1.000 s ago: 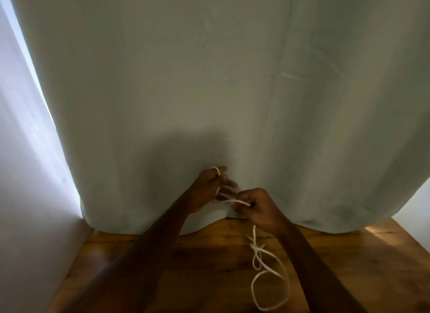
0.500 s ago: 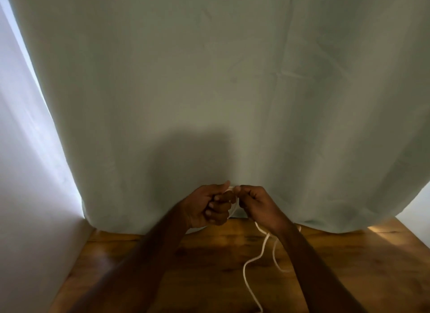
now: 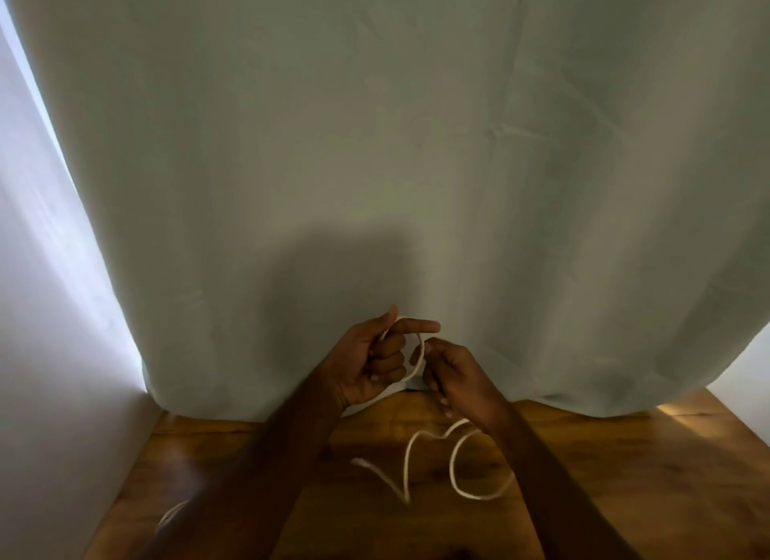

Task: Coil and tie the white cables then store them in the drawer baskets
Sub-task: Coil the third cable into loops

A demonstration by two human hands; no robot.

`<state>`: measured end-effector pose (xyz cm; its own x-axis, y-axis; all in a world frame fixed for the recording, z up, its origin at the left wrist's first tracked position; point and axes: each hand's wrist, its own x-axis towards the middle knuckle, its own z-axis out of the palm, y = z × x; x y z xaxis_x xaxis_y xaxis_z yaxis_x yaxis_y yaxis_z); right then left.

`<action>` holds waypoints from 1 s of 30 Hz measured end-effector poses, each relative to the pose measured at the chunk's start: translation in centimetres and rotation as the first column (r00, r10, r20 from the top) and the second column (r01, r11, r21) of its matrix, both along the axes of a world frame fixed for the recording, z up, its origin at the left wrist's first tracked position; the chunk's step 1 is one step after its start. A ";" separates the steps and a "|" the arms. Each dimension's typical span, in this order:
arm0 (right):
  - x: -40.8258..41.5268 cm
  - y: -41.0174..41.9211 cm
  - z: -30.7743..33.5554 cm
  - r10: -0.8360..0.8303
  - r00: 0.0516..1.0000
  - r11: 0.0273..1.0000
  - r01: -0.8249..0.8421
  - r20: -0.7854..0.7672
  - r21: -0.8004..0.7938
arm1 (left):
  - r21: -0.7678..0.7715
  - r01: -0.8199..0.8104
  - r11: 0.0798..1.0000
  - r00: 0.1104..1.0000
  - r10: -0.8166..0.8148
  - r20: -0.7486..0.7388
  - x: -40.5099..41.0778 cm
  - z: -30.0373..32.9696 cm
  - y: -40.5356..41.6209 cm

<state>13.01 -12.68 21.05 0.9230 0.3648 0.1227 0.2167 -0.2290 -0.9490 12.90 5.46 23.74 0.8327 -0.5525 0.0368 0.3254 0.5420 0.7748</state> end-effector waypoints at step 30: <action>0.8 -0.6 0.4 0.160 0.893 0.937 -0.004 0.421 -0.348 | 0.517 -0.534 0.669 0.841 0.355 0.409 2.1 -1.6 -1.9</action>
<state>13.82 -13.31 21.48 0.7674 0.5278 0.3641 0.6216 -0.4731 -0.6244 15.00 3.58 22.17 0.9917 -0.0980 0.0829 -0.0860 -0.0279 0.9959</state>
